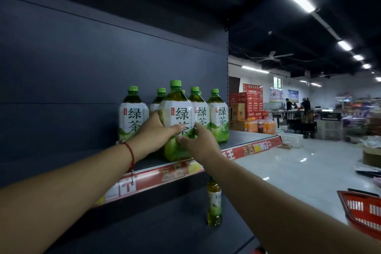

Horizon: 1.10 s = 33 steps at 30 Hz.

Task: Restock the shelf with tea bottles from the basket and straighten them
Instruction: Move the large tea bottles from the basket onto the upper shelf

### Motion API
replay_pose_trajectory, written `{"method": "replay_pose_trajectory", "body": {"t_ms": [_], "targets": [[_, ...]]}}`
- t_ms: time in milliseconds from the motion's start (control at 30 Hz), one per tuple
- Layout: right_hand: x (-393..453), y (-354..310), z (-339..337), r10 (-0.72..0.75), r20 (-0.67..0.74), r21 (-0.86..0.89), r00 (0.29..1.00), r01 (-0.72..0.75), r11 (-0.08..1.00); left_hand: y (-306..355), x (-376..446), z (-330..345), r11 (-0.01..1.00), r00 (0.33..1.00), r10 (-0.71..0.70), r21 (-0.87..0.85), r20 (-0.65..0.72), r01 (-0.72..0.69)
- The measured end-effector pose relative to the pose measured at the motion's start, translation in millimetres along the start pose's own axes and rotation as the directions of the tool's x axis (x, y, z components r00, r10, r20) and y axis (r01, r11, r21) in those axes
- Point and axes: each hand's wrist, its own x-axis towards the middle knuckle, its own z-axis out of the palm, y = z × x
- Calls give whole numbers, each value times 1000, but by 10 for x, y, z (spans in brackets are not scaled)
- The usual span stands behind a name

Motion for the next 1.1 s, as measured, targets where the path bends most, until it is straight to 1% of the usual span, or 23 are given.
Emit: {"method": "replay_pose_trajectory", "body": {"t_ms": [100, 167, 233, 300, 367, 467, 633, 867, 1000, 1100], "targets": [[125, 14, 127, 27, 0, -104, 1000, -27, 994, -117, 174, 39, 999, 999, -32, -9, 19, 32], [181, 24, 247, 62, -9, -171, 998, -63, 983, -183, 266, 68, 999, 999, -45, 8, 1, 45], [222, 68, 401, 85, -63, -189, 994, -95, 977, -244, 325, 109, 998, 999, -30, 45, -36, 32], [262, 127, 530, 75, -134, -212, 988, -103, 972, -303, 353, 153, 997, 998, -3, 73, -57, 7], [302, 177, 596, 59, -160, -233, 985, -96, 968, -359, 378, 176, 996, 997, 25, 91, -79, -18], [350, 200, 613, 42, -148, -269, 988, -81, 960, -440, 439, 188, 993, 992, 53, 114, -115, -40], [400, 209, 600, 33, -139, -299, 990, -74, 951, -511, 535, 222, 984, 989, 55, 177, -136, -31], [406, 206, 612, 36, -138, -326, 990, -80, 942, -512, 564, 246, 964, 989, 46, 267, -140, -7], [378, 159, 568, 62, -98, -308, 993, -90, 947, -464, 515, 291, 949, 983, 36, 314, -178, 22], [278, 123, 490, 79, -53, -305, 995, -91, 948, -447, 422, 305, 919, 975, 52, 393, -217, 38]]}}
